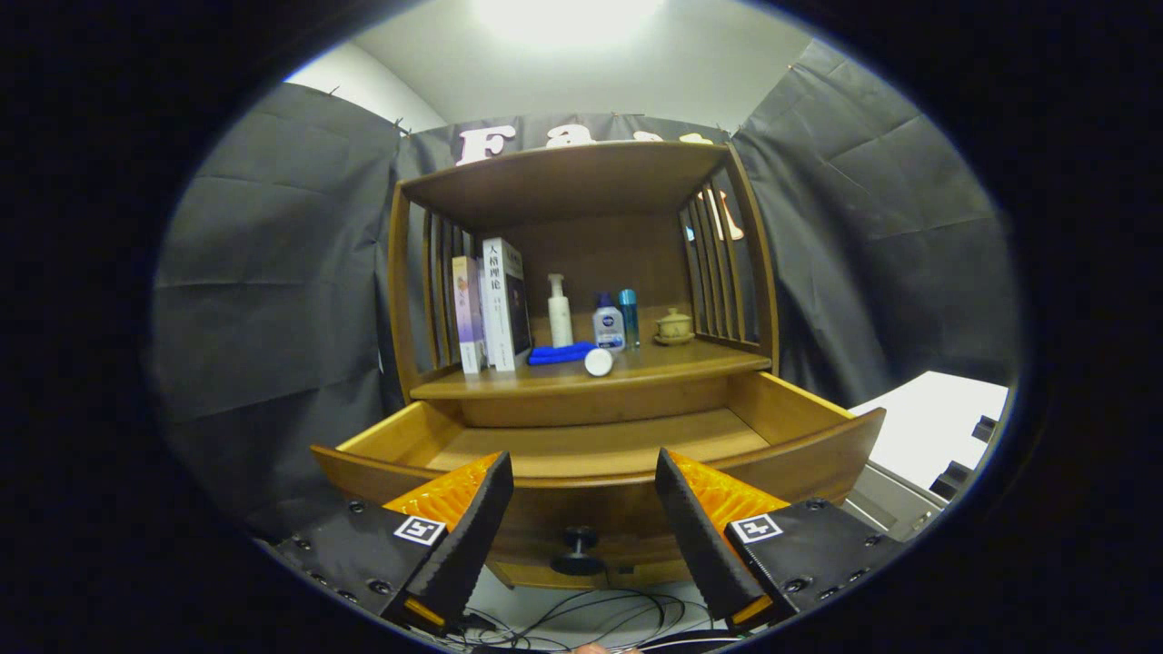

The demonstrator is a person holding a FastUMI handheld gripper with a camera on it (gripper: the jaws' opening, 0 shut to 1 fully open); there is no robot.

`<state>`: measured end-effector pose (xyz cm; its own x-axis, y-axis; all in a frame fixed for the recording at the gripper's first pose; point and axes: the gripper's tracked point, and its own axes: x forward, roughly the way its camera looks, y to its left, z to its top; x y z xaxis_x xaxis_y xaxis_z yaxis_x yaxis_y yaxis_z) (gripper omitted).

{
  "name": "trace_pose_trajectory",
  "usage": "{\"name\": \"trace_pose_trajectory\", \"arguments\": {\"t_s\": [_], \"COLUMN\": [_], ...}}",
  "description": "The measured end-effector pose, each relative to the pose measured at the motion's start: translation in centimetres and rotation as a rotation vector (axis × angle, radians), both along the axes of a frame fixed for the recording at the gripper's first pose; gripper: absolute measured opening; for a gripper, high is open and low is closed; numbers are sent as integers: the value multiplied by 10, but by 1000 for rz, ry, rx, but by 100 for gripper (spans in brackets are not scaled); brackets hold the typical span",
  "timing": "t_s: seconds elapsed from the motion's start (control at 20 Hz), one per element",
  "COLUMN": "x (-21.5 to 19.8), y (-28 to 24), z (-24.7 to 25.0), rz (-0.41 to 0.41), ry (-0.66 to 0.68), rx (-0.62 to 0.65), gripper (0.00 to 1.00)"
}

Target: Pull open the drawer, take out the items inside it, and place them on the countertop above the cabinet.

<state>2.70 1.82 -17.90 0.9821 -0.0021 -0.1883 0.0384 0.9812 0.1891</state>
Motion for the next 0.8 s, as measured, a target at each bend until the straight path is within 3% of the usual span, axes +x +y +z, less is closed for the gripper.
{"name": "trace_pose_trajectory", "arguments": {"t_s": [0.3, 0.8], "x": [-2, 18], "y": [9, 7], "z": [-43, -61], "rz": [10, -8], "ry": [80, 110], "rx": [-34, -46], "gripper": [98, 98]}}
